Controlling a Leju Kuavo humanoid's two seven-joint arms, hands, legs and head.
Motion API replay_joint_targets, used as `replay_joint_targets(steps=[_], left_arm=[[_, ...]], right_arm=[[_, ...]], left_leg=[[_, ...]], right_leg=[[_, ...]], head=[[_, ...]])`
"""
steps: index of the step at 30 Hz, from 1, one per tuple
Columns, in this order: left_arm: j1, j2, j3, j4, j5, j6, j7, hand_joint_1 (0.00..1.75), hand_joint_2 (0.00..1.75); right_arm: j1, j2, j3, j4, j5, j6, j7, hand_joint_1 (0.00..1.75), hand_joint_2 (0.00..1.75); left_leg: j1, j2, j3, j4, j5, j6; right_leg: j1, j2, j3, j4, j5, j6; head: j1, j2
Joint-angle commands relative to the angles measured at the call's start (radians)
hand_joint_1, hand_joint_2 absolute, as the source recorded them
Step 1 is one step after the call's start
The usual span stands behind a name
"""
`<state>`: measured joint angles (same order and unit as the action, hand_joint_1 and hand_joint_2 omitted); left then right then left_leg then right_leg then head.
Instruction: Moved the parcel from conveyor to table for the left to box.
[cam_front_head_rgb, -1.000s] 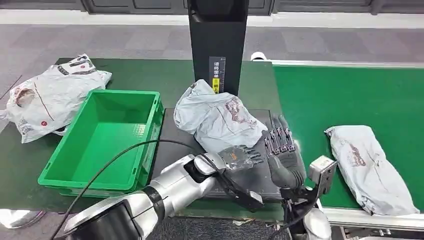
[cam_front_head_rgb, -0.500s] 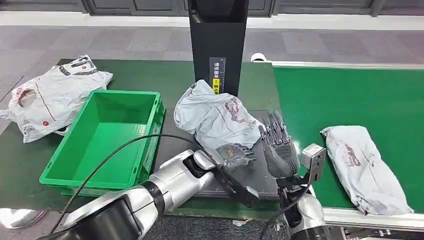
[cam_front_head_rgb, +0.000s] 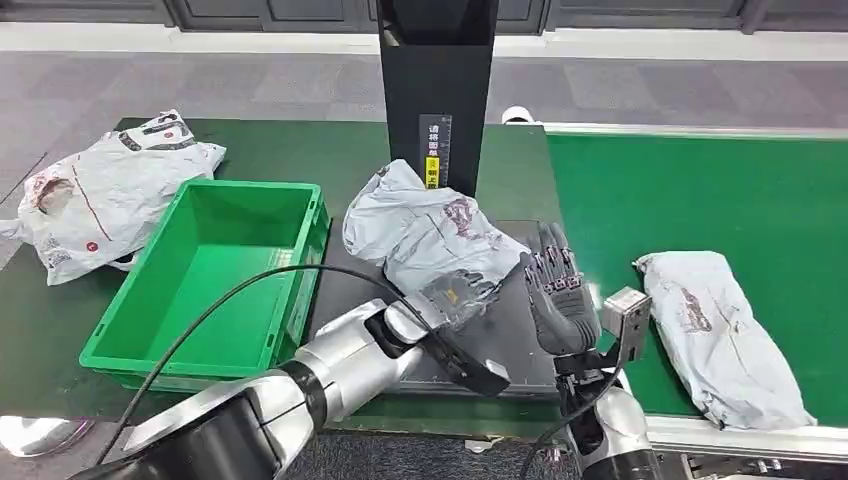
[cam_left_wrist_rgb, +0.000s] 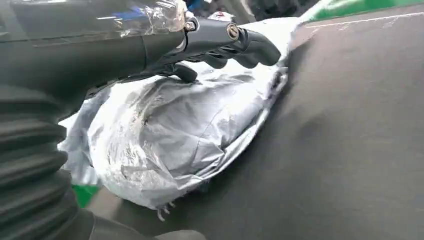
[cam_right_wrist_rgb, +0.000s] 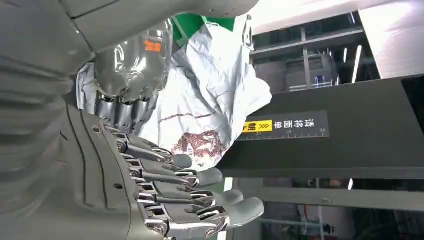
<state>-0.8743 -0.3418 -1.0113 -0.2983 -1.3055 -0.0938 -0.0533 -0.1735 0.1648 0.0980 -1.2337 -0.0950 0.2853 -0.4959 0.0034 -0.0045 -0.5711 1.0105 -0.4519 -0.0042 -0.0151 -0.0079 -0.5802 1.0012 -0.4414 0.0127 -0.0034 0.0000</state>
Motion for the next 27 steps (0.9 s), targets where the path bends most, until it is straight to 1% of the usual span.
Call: replay_joint_targets(steps=[1, 2, 6, 9, 10, 13, 27], left_arm=[[-0.024, 0.054, -0.069, 0.061, -0.072, 0.086, 0.219, 0.00, 1.75], [-0.024, 0.057, -0.069, 0.060, -0.083, 0.108, 0.244, 0.00, 1.75], [-0.022, 0.062, -0.054, 0.056, -0.121, 0.193, 0.326, 0.00, 1.75], [-0.021, 0.062, -0.049, 0.056, -0.125, 0.209, 0.339, 0.00, 1.75], [-0.019, 0.071, -0.063, 0.033, -0.154, 0.301, 0.416, 0.00, 1.75], [-0.020, 0.064, -0.049, 0.047, -0.199, 0.387, 0.455, 0.00, 1.75], [-0.016, 0.066, -0.045, 0.057, -0.207, 0.377, 0.447, 0.00, 1.75]], right_arm=[[0.008, -0.049, 0.073, 0.003, -0.019, 0.006, 0.016, 0.00, 1.75], [0.008, -0.046, 0.073, 0.005, -0.019, 0.007, 0.017, 0.00, 1.75], [0.004, -0.034, 0.075, 0.002, -0.018, 0.008, 0.020, 0.00, 1.75], [0.000, -0.031, 0.076, -0.002, -0.018, 0.009, 0.024, 0.00, 1.75], [0.004, -0.025, 0.069, -0.014, -0.023, 0.000, 0.031, 0.00, 1.75], [0.022, -0.021, 0.068, -0.059, -0.022, -0.005, 0.052, 0.00, 1.75], [0.016, -0.018, 0.071, -0.053, -0.025, -0.004, 0.055, 0.00, 1.75]], left_leg=[[0.001, 0.003, -0.001, 0.000, 0.000, 0.000], [0.000, 0.004, -0.002, -0.002, 0.001, -0.001], [0.000, 0.003, -0.003, -0.001, 0.001, -0.001], [0.000, 0.003, -0.006, 0.000, 0.002, -0.001], [0.000, 0.004, -0.007, -0.001, 0.003, -0.001], [0.000, 0.002, -0.008, 0.000, 0.003, -0.001], [0.000, 0.002, -0.011, 0.000, 0.002, -0.001]], right_leg=[[0.001, 0.003, -0.002, -0.001, 0.002, -0.001], [0.001, 0.004, -0.004, -0.002, 0.003, -0.002], [0.001, 0.003, -0.005, -0.001, 0.002, -0.002], [0.000, 0.003, -0.007, 0.000, 0.003, -0.002], [0.001, 0.004, -0.008, -0.001, 0.004, -0.002], [0.001, 0.003, -0.010, 0.000, 0.003, -0.002], [0.001, 0.003, -0.012, 0.000, 0.003, -0.002]], head=[[0.000, 0.000], [0.000, 0.000], [0.000, 0.000], [0.000, 0.000], [0.000, 0.000], [0.000, 0.000], [0.000, 0.000]])
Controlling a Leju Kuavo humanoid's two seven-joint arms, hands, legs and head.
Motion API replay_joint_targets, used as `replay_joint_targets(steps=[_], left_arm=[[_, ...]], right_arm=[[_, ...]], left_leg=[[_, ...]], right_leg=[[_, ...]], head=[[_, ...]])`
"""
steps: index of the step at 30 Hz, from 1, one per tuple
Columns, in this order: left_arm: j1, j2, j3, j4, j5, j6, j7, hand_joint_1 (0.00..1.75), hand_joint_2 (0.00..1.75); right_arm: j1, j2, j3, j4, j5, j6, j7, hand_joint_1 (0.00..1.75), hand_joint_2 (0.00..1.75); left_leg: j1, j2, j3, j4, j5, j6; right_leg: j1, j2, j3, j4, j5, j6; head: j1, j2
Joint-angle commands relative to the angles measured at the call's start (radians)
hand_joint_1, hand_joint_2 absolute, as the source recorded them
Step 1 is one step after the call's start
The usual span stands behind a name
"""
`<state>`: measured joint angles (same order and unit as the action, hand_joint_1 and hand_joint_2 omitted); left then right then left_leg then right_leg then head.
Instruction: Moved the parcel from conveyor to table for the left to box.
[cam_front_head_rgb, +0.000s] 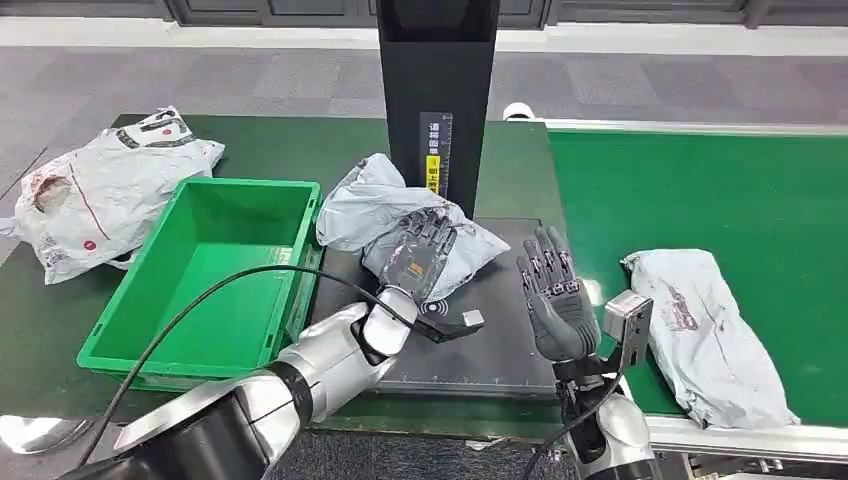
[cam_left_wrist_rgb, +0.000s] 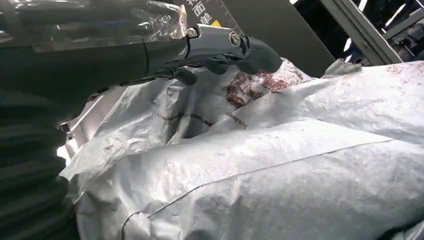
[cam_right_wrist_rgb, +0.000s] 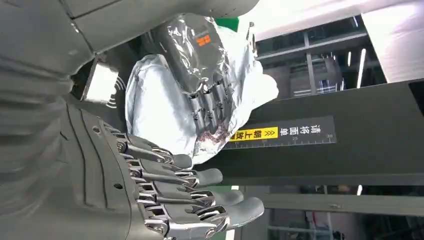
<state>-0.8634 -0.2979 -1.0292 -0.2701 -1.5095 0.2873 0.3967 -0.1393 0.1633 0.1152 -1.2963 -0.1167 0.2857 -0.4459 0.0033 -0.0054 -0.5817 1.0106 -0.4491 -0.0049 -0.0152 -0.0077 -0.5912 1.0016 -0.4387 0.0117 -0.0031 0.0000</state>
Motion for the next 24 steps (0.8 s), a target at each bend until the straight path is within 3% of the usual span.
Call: replay_joint_targets(steps=[1, 4, 6, 24], left_arm=[[-0.025, 0.021, -0.025, 0.032, -0.003, -0.011, -0.006, 0.00, 1.75], [-0.021, 0.022, -0.019, 0.034, -0.009, -0.023, -0.005, 0.00, 1.75], [-0.018, 0.023, -0.013, 0.032, -0.011, -0.023, -0.005, 1.75, 1.75], [0.006, 0.021, 0.024, 0.029, -0.014, 0.003, -0.036, 1.75, 1.75]], right_arm=[[-0.020, -0.016, 0.055, 0.013, -0.009, 0.003, 0.005, 0.00, 1.75], [-0.024, -0.012, 0.056, 0.017, -0.012, 0.004, 0.004, 0.00, 1.75], [-0.024, -0.010, 0.055, 0.016, -0.014, 0.007, 0.004, 0.00, 1.75], [-0.001, -0.012, 0.058, -0.010, -0.017, 0.016, 0.007, 0.00, 1.75]], left_leg=[[0.001, 0.003, 0.000, -0.001, 0.000, -0.001], [0.001, 0.003, 0.000, 0.000, 0.000, 0.000], [0.001, 0.003, 0.000, 0.000, 0.000, 0.000], [0.001, 0.002, 0.001, -0.001, 0.000, 0.000]], right_leg=[[0.001, 0.003, -0.001, -0.001, 0.001, -0.001], [0.001, 0.003, -0.001, -0.001, 0.001, -0.001], [0.001, 0.003, -0.001, -0.001, 0.001, -0.001], [0.001, 0.002, 0.000, -0.001, 0.001, -0.001]], head=[[0.000, 0.000], [0.000, 0.000], [0.000, 0.000], [0.000, 0.000]])
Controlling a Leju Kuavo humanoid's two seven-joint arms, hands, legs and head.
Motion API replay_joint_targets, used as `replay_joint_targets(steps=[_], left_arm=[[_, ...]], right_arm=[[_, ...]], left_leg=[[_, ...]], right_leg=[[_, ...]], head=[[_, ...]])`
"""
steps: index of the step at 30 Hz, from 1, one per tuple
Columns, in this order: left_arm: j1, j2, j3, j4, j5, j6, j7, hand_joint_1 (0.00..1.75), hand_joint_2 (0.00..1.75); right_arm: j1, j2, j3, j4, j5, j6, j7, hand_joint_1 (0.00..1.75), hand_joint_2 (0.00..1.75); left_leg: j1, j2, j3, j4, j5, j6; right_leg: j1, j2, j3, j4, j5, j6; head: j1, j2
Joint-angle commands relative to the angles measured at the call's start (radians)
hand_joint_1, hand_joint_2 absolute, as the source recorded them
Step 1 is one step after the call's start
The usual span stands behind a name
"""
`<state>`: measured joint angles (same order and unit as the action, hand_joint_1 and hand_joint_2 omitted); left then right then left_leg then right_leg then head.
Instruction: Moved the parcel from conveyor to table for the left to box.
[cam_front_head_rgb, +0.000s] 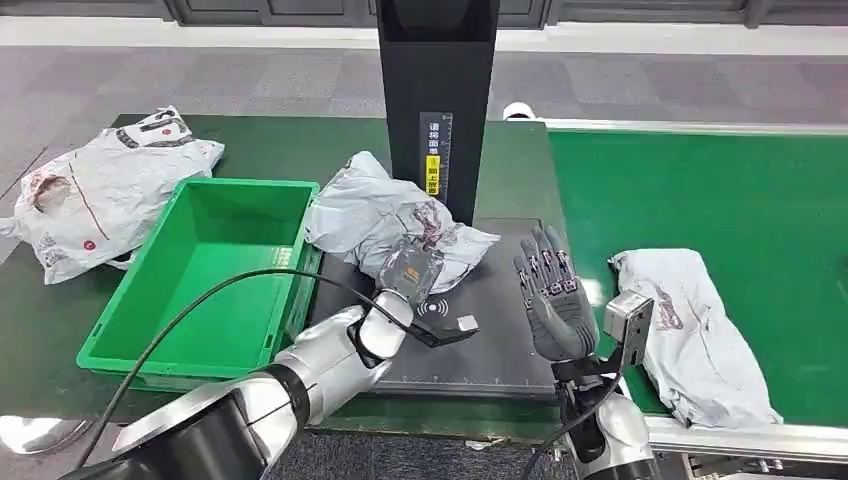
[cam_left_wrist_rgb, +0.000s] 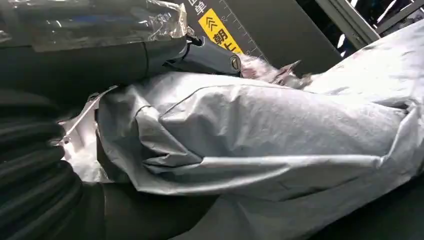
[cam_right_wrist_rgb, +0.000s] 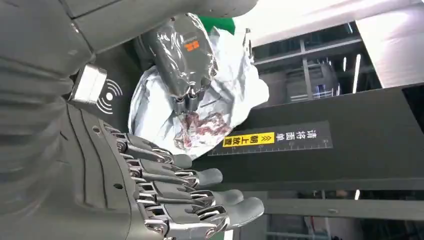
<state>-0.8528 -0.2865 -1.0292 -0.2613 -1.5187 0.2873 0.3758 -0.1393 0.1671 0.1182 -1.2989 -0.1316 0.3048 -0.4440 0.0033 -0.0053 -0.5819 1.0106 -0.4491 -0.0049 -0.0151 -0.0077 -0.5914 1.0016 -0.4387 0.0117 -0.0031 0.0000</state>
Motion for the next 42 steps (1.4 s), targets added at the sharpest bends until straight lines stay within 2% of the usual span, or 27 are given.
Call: replay_joint_targets(steps=[1, 13, 16, 18, 19, 21, 22, 25, 26, 27, 28, 29, 33, 42], left_arm=[[-0.004, 0.007, 0.025, 0.021, -0.007, 0.003, -0.017, 1.75, 1.75], [0.000, 0.005, 0.058, 0.015, -0.006, 0.028, -0.008, 1.75, 1.75], [0.001, 0.032, 0.123, 0.000, 0.013, 0.152, 0.016, 1.75, 1.75], [-0.033, 0.081, 0.213, -0.035, 0.049, 0.365, 0.065, 1.75, 1.75], [-0.049, 0.094, 0.235, -0.040, 0.056, 0.356, 0.034, 1.75, 1.75], [-0.054, 0.114, 0.282, -0.075, 0.037, 0.411, 0.054, 1.75, 1.75], [-0.001, 0.170, 0.368, -0.294, -0.005, 0.411, 0.076, 1.75, 1.75], [0.079, 0.245, 0.563, -0.644, -0.052, 0.411, 0.000, 1.75, 1.75], [0.092, 0.257, 0.586, -0.709, -0.052, 0.411, -0.008, 1.75, 1.75], [0.136, 0.262, 0.685, -0.844, -0.052, 0.411, -0.078, 1.75, 1.75], [0.156, 0.270, 0.711, -0.924, -0.052, 0.411, -0.084, 1.75, 1.75], [0.211, 0.275, 0.793, -1.054, -0.041, 0.411, -0.137, 1.75, 1.75], [0.222, 0.289, 0.808, -1.068, -0.019, 0.411, -0.160, 1.75, 1.75], [0.222, 0.289, 0.808, -1.068, -0.019, 0.411, -0.160, 1.75, 1.75]], right_arm=[[0.003, -0.015, 0.054, -0.015, -0.002, -0.004, 0.006, 0.00, 1.75], [0.033, -0.002, 0.041, -0.057, 0.005, -0.015, 0.021, 0.00, 1.75], [0.052, 0.005, 0.034, -0.077, 0.012, -0.017, 0.029, 0.00, 1.75], [0.070, 0.015, 0.025, -0.095, 0.021, -0.032, 0.035, 0.00, 1.75], [0.075, 0.016, 0.023, -0.099, 0.023, -0.033, 0.035, 0.00, 1.75], [0.077, 0.018, 0.020, -0.100, 0.025, -0.035, 0.036, 0.00, 1.75], [0.085, 0.021, 0.011, -0.107, 0.031, -0.045, 0.034, 0.00, 1.75], [0.098, 0.021, -0.005, -0.116, 0.036, -0.055, 0.031, 0.00, 1.75], [0.100, 0.020, -0.007, -0.117, 0.036, -0.056, 0.031, 0.00, 1.75], [0.108, 0.018, -0.013, -0.119, 0.036, -0.059, 0.029, 0.00, 1.75], [0.111, 0.017, -0.015, -0.121, 0.037, -0.060, 0.028, 0.00, 1.75], [0.126, 0.011, -0.018, -0.131, 0.036, -0.062, 0.024, 0.00, 1.75], [0.135, 0.008, -0.021, -0.137, 0.036, -0.062, 0.019, 0.00, 1.75], [0.135, 0.008, -0.021, -0.137, 0.036, -0.062, 0.019, 0.00, 1.75]], left_leg=[[0.001, 0.003, 0.001, -0.002, 0.000, 0.000], [0.001, 0.002, 0.000, -0.001, 0.000, 0.000], [0.001, 0.003, 0.001, -0.002, 0.000, -0.001], [0.001, 0.003, 0.000, -0.001, 0.000, -0.001], [0.001, 0.003, -0.001, 0.000, 0.000, -0.001], [0.001, 0.003, -0.002, 0.001, 0.000, -0.001], [0.001, 0.004, -0.003, 0.001, 0.000, -0.001], [0.001, 0.004, -0.003, 0.000, 0.000, -0.001], [0.000, 0.003, -0.004, 0.001, 0.000, -0.001], [0.001, 0.003, -0.004, 0.001, 0.000, -0.001], [0.000, 0.004, -0.004, 0.001, 0.000, -0.001], [0.001, 0.005, -0.004, 0.001, 0.000, -0.002], [0.001, 0.010, -0.003, 0.000, -0.001, -0.002], [0.001, 0.006, -0.005, -0.001, 0.000, -0.001]], right_leg=[[0.001, 0.003, 0.000, -0.002, 0.001, -0.001], [0.001, 0.002, -0.001, -0.001, 0.001, -0.001], [0.001, 0.003, 0.000, -0.002, 0.001, -0.001], [0.001, 0.003, -0.001, -0.002, 0.001, -0.001], [0.001, 0.003, -0.002, 0.000, 0.001, -0.001], [0.001, 0.003, -0.003, 0.001, 0.001, -0.001], [0.001, 0.004, -0.004, 0.001, 0.001, -0.001], [0.001, 0.004, -0.005, 0.000, 0.001, -0.002], [0.000, 0.004, -0.006, 0.002, 0.001, -0.001], [0.001, 0.004, -0.006, 0.001, 0.001, -0.002], [0.000, 0.004, -0.007, 0.001, 0.001, -0.001], [0.001, 0.005, -0.007, 0.001, 0.001, -0.002], [0.001, 0.012, -0.008, 0.001, 0.001, -0.002], [0.001, 0.007, -0.008, 0.000, 0.001, -0.002]], head=[[0.000, 0.000], [0.000, 0.000], [0.000, 0.000], [0.000, 0.000], [0.000, 0.000], [0.000, 0.000], [0.000, 0.000], [0.000, 0.000], [0.000, 0.000], [0.000, 0.000], [0.000, 0.000], [0.000, 0.000], [0.000, 0.000], [0.000, 0.000]])
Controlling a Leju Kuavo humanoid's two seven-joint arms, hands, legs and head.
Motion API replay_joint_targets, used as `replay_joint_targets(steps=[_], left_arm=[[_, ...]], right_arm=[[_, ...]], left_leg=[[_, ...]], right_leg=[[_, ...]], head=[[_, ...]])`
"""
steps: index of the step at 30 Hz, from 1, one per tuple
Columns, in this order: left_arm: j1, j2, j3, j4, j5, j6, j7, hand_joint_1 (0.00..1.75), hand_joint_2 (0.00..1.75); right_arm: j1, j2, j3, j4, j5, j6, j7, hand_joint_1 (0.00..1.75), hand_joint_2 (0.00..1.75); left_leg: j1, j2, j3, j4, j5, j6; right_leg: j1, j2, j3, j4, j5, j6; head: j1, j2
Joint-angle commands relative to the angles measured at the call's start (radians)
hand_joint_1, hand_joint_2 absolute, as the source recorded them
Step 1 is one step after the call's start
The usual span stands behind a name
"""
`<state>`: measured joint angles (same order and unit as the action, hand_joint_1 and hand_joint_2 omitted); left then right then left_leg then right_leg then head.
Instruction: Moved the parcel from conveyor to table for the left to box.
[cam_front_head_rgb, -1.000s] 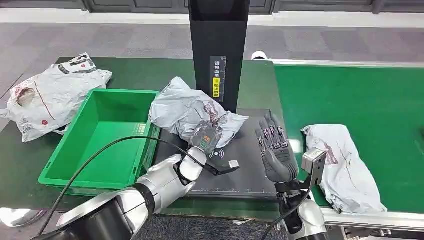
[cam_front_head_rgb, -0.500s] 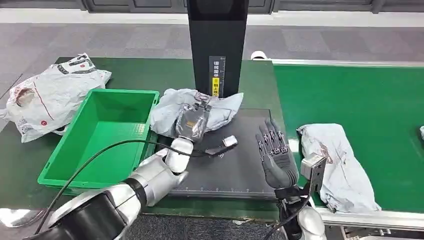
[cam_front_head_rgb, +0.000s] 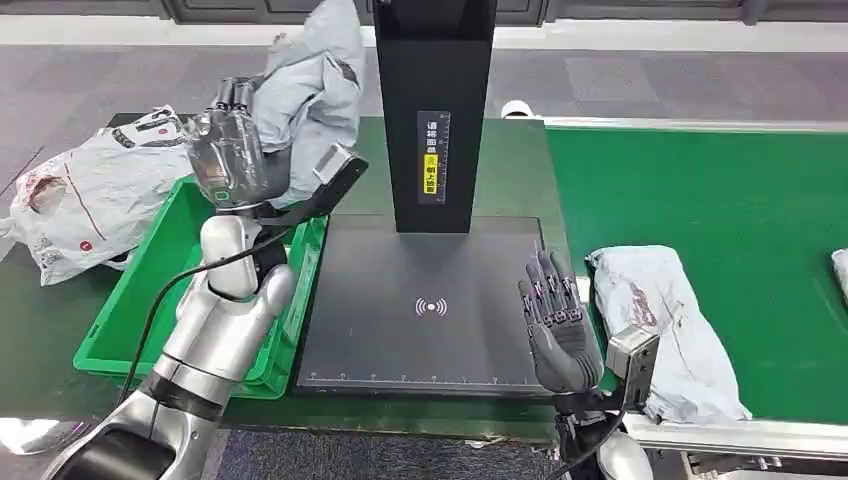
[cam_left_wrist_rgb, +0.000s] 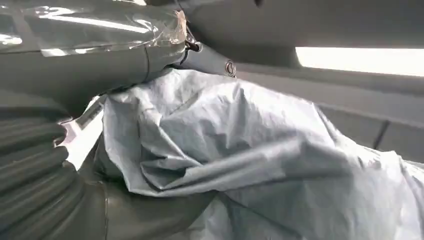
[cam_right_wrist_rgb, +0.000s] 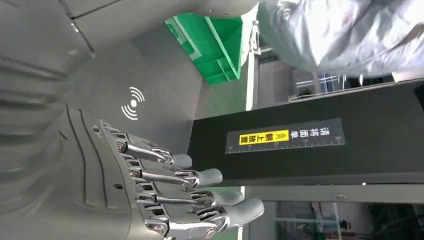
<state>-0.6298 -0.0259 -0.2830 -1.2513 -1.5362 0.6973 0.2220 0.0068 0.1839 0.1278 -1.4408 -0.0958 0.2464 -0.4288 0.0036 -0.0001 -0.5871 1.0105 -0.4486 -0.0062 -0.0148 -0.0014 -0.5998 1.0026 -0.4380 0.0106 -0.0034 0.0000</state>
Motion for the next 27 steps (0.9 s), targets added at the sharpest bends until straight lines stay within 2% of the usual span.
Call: replay_joint_targets(steps=[1, 2, 3, 9, 12, 15, 17, 18, 19, 20, 23, 24, 26, 27], left_arm=[[0.000, 0.029, 0.061, -0.078, -0.001, 0.001, -0.006, 1.75, 1.75], [0.000, 0.029, 0.061, -0.078, -0.001, 0.001, -0.006, 1.75, 1.75], [0.024, -0.011, 0.116, -0.137, -0.026, 0.001, -0.044, 1.75, 1.75], [0.082, -0.006, 0.259, -0.303, -0.016, 0.001, -0.123, 1.75, 1.75], [0.063, 0.009, 0.322, -0.292, -0.034, 0.001, -0.124, 1.75, 1.75], [0.004, 0.049, 0.349, -0.250, -0.035, 0.001, -0.126, 1.75, 1.75], [-0.013, 0.051, 0.350, -0.233, -0.035, 0.001, -0.127, 1.75, 1.75], [-0.057, 0.176, 0.295, -0.169, -0.035, -0.041, -0.001, 1.75, 1.75], [-0.169, 0.327, 0.118, -0.070, -0.035, -0.080, 0.171, 1.75, 1.75], [-0.239, 0.329, 0.130, 0.041, -0.035, -0.121, 0.147, 1.75, 1.75], [-0.292, 0.354, 0.126, 0.265, -0.035, -0.219, 0.136, 1.75, 1.75], [-0.291, 0.343, 0.144, 0.324, -0.035, -0.221, 0.125, 1.75, 1.75], [-0.289, 0.315, 0.191, 0.455, -0.035, -0.278, 0.103, 1.75, 1.75], [-0.266, 0.318, 0.184, 0.504, -0.035, -0.257, 0.112, 1.75, 1.75]], right_arm=[[-0.011, -0.008, -0.030, 0.005, 0.000, -0.004, 0.004, 0.00, 1.75], [-0.011, -0.008, -0.030, 0.005, 0.000, -0.004, 0.004, 0.00, 1.75], [-0.004, -0.013, -0.026, -0.002, 0.000, -0.003, 0.004, 0.00, 1.75], [0.061, -0.027, -0.027, -0.048, -0.002, 0.001, 0.001, 0.00, 1.75], [0.091, -0.037, -0.026, -0.063, -0.009, 0.005, -0.002, 0.00, 1.75], [0.094, -0.044, -0.025, -0.059, -0.019, 0.009, -0.009, 0.00, 1.75], [0.091, -0.044, -0.026, -0.057, -0.019, 0.010, -0.010, 0.00, 1.75], [0.090, -0.038, -0.034, -0.055, -0.032, 0.007, -0.010, 0.00, 1.75], [0.100, -0.041, -0.040, -0.062, -0.037, 0.008, -0.010, 0.00, 1.75], [0.113, -0.043, -0.048, -0.075, -0.040, 0.009, -0.010, 0.00, 1.75], [0.135, -0.045, -0.080, -0.104, -0.041, 0.019, -0.006, 0.00, 1.75], [0.138, -0.042, -0.089, -0.112, -0.040, 0.023, -0.004, 0.00, 1.75], [0.141, -0.037, -0.098, -0.127, -0.030, 0.036, 0.004, 0.00, 1.75], [0.138, -0.035, -0.100, -0.128, -0.024, 0.042, 0.012, 0.00, 1.75]], left_leg=[[0.001, 0.001, 0.000, 0.000, 0.000, 0.000], [0.000, 0.001, 0.000, 0.000, 0.000, 0.000], [0.001, 0.001, 0.001, -0.001, 0.000, 0.000], [0.001, 0.002, 0.001, 0.000, -0.001, 0.000], [0.000, 0.002, 0.001, 0.000, -0.001, 0.000], [0.001, 0.001, 0.001, 0.000, -0.001, -0.001], [0.001, 0.000, -0.002, 0.001, 0.000, -0.001], [0.001, 0.000, -0.001, 0.001, 0.000, -0.001], [0.001, 0.000, -0.001, 0.001, 0.000, -0.001], [0.002, 0.000, -0.001, 0.000, 0.001, -0.001], [0.003, -0.009, -0.004, 0.003, 0.003, -0.002], [0.003, -0.002, -0.001, 0.000, 0.003, -0.003], [0.001, -0.001, 0.001, -0.002, 0.004, -0.004], [0.002, 0.001, 0.003, -0.003, 0.004, -0.004]], right_leg=[[0.001, 0.001, 0.001, -0.001, 0.000, 0.000], [0.000, 0.001, 0.000, 0.000, 0.000, 0.000], [0.001, 0.001, 0.001, -0.001, 0.001, -0.001], [0.001, 0.002, 0.001, -0.001, 0.000, 0.000], [0.001, 0.002, 0.000, -0.001, 0.000, 0.000], [0.002, 0.002, 0.001, -0.002, 0.000, -0.001], [0.002, 0.001, -0.002, 0.000, 0.000, -0.001], [0.002, 0.000, -0.001, 0.000, 0.000, -0.001], [0.002, 0.000, -0.001, 0.000, 0.000, -0.001], [0.002, 0.000, -0.001, -0.001, 0.001, -0.001], [0.004, -0.009, -0.001, 0.001, 0.000, -0.002], [0.003, -0.002, -0.003, 0.000, 0.001, -0.002], [0.002, -0.001, -0.001, 0.000, 0.002, -0.003], [0.002, 0.001, 0.000, -0.002, 0.003, -0.004]], head=[[0.000, 0.000], [0.000, 0.000], [0.000, 0.000], [0.000, 0.000], [0.000, 0.000], [0.000, 0.000], [0.000, 0.000], [0.000, 0.000], [0.000, 0.000], [0.000, 0.000], [0.002, 0.000], [0.001, 0.000], [0.000, 0.000], [0.000, 0.000]])
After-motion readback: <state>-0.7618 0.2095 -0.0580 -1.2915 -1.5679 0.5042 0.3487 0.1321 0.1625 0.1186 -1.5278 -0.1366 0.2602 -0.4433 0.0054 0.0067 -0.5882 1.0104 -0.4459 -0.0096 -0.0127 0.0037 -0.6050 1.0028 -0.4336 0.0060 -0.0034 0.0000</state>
